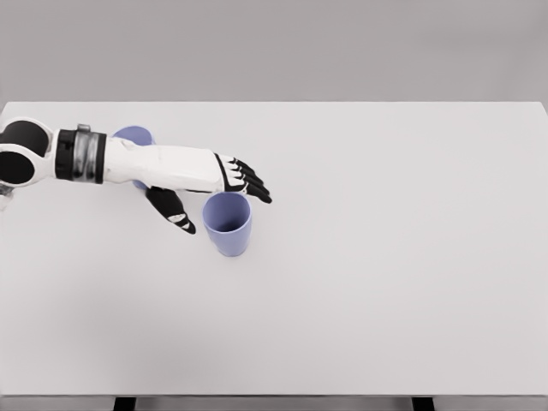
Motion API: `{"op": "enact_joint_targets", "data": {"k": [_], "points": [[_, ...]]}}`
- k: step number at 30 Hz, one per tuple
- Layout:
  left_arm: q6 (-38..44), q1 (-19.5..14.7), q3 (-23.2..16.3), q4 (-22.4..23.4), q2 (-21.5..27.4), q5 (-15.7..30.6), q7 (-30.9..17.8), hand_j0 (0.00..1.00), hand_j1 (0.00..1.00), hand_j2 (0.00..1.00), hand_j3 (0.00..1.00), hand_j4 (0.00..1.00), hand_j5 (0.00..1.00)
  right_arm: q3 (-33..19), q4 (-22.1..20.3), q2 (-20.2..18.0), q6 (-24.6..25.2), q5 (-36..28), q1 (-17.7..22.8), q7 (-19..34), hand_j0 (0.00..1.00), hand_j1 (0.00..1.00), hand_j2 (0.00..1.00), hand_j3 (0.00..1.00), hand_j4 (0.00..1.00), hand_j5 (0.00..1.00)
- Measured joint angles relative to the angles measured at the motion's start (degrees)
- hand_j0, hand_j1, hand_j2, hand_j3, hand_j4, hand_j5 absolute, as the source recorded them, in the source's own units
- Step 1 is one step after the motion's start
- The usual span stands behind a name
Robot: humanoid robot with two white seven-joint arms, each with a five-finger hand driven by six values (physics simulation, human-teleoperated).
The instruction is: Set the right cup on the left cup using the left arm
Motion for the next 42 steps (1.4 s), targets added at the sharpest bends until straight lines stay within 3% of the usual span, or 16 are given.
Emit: {"op": "enact_joint_targets", "data": {"k": [9,13,28,29,30,31,37,42], "points": [[0.0,0.1,0.1,3.2,-1.0,-1.6,0.0,1.00,1.00,1.00,1.00,1.00,1.00,0.0,0.0,0.0,0.0,0.0,0.0,0.0,1.00,1.00,1.00,1.00,1.00,1.00],[0.0,2.0,0.2,4.7,-2.3,-3.4,0.0,1.00,1.00,1.00,1.00,1.00,1.00,0.0,0.0,0.0,0.0,0.0,-0.1,0.0,1.00,1.00,1.00,1.00,1.00,1.00],[0.0,3.8,0.6,7.0,-4.6,-5.3,0.0,1.00,1.00,1.00,1.00,1.00,1.00,0.0,0.0,0.0,0.0,0.0,-0.1,0.0,1.00,1.00,1.00,1.00,1.00,1.00],[0.0,3.8,0.7,7.0,-4.7,-5.6,0.0,0.89,0.89,0.89,0.89,0.89,0.89,0.0,0.0,0.0,0.0,0.0,-0.1,0.0,1.00,1.00,1.00,1.00,1.00,1.00],[0.0,3.8,0.8,7.1,-4.7,-5.9,0.0,0.72,0.72,0.72,0.72,0.72,0.72,0.0,0.0,0.0,0.0,0.0,0.0,0.0,1.00,1.00,1.00,1.00,1.00,1.00],[0.0,3.8,0.9,7.1,-4.7,-6.0,0.0,0.64,0.64,0.64,0.64,0.64,0.64,0.0,0.0,0.0,0.0,0.0,-0.1,0.0,1.00,1.00,1.00,1.00,1.00,1.00],[0.1,4.0,1.1,7.2,-4.4,-6.0,0.0,0.64,0.64,0.64,0.64,0.64,0.64,0.0,0.0,0.0,0.0,0.0,0.0,0.0,1.00,1.00,1.00,1.00,1.00,1.00],[0.0,3.8,1.1,6.6,-3.0,-5.9,0.0,0.55,0.55,0.55,0.55,0.55,0.55,0.0,0.0,0.0,0.0,0.0,-0.1,0.0,1.00,1.00,1.00,1.00,1.00,1.00]]}}
